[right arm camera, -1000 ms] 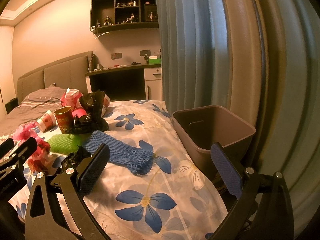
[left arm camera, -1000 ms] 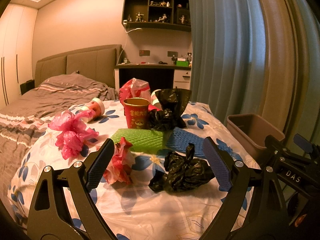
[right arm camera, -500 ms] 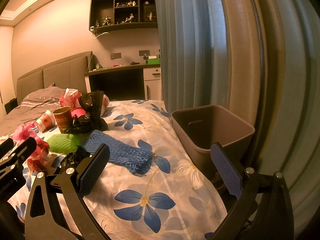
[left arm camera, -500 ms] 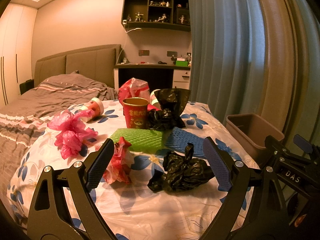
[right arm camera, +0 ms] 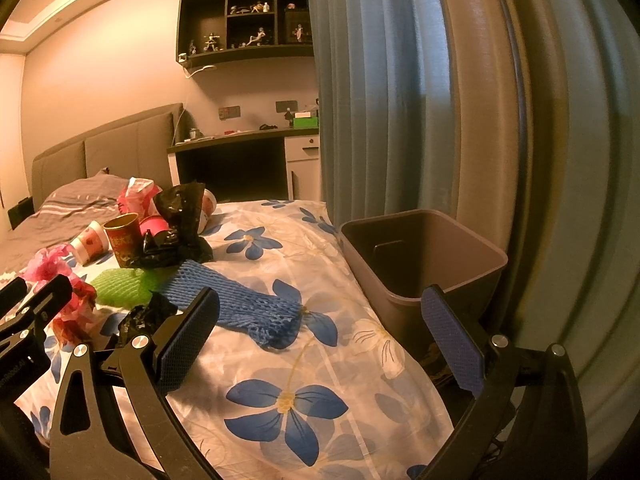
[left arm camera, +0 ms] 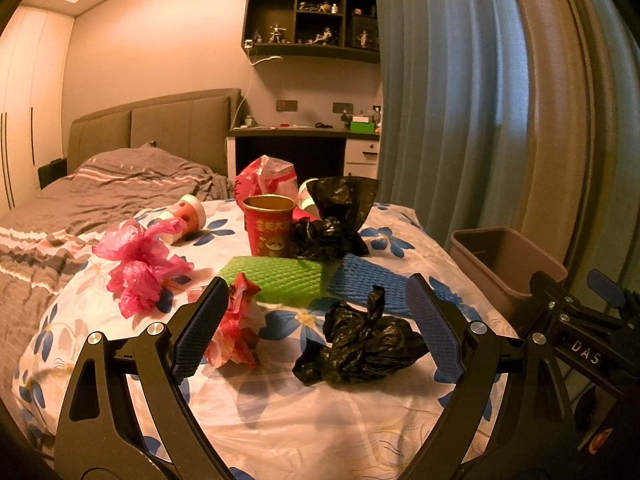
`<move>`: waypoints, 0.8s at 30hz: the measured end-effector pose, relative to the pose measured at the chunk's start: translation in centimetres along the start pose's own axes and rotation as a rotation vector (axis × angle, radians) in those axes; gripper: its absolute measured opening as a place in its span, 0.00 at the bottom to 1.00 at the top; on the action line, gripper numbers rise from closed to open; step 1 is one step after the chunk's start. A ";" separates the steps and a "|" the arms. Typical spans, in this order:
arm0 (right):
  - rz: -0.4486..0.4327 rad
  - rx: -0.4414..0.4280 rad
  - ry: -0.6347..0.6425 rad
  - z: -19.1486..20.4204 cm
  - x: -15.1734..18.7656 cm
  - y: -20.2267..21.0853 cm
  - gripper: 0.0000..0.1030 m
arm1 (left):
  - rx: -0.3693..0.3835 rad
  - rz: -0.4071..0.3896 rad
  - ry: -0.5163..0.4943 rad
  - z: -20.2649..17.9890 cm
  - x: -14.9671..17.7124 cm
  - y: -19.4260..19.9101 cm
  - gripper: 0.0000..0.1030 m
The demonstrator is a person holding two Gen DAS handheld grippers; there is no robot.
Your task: Collect trash
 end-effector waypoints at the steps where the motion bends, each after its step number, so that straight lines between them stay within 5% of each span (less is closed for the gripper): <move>1: 0.000 0.001 0.000 0.0 0.0 0.0 0.95 | 0.000 0.001 0.001 0.0 0.0 0.1 0.86; 24: 0.005 0.000 -0.004 -1.0 0.1 0.2 0.95 | 0.024 -0.012 0.011 -0.2 0.7 -0.3 0.86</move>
Point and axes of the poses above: each gripper's, at about its wrist camera, not at the fingertips, and y roughly against the way its jaws point, z to its left, x to its underside, the point moved 8 cm from there along -y, roughly the way its jaws point, and after that the axes turned 3 degrees about -z, right-handed, at the moved point
